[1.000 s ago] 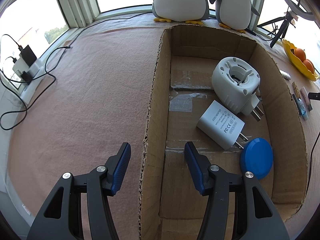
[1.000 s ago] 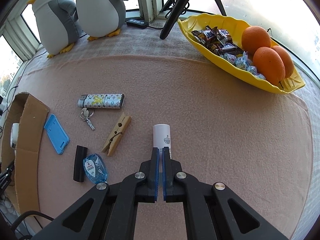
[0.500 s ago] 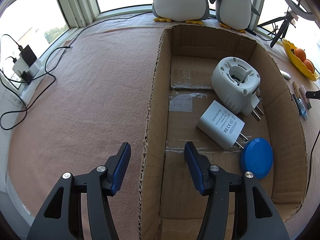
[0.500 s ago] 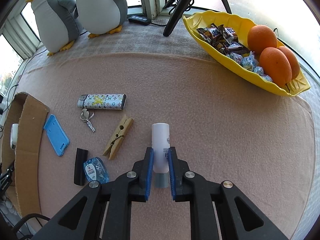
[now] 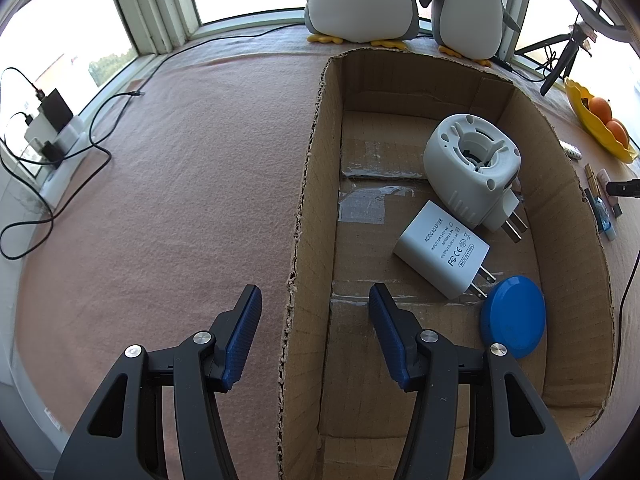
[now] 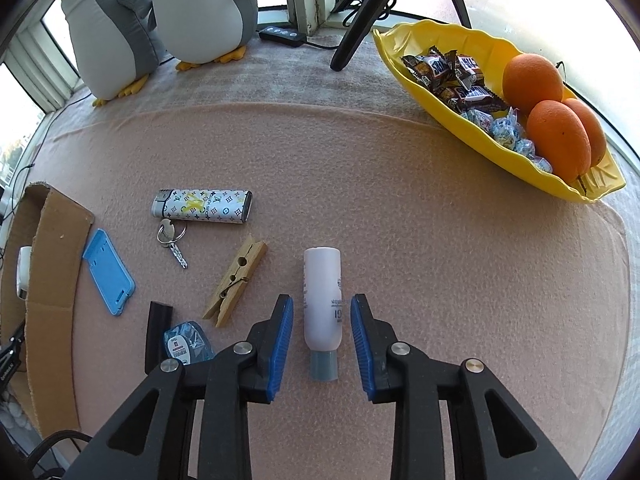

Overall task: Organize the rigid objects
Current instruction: 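Lift the pink lotion bottle with the right gripper and carry it toward the box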

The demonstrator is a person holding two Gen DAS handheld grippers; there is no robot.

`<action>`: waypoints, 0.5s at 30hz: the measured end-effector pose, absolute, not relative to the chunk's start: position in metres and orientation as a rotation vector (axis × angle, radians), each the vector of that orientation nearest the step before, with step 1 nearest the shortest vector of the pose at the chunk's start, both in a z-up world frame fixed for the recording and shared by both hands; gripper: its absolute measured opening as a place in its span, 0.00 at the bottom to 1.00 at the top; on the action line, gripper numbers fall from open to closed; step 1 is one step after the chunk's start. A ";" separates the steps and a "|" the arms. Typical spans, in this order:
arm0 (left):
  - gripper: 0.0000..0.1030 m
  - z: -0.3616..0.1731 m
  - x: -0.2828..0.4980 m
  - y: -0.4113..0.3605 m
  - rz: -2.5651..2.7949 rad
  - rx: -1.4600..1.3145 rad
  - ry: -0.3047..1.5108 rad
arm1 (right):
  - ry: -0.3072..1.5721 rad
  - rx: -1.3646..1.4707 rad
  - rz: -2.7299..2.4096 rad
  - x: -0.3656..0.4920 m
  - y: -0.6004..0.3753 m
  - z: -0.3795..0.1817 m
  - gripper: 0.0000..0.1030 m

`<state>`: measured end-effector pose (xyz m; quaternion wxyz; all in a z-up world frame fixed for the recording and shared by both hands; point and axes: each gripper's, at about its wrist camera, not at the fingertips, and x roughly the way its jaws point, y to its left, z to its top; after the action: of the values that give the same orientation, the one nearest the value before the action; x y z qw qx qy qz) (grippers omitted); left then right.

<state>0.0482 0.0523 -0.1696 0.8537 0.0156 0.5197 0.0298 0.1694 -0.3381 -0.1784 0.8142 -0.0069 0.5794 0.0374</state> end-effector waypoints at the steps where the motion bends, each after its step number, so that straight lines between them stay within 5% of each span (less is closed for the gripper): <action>1: 0.54 -0.170 0.048 0.052 0.063 0.033 1.093 | 1.241 -0.018 0.081 0.170 -0.338 -0.180 0.26; 15: 0.54 -0.171 0.048 0.051 0.062 0.029 1.093 | 1.256 -0.010 0.081 0.170 -0.337 -0.189 0.18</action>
<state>0.0480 0.0514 -0.1706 0.8538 0.0140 0.5196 0.0296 0.1697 -0.3369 -0.1886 0.8085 -0.0046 0.5873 0.0380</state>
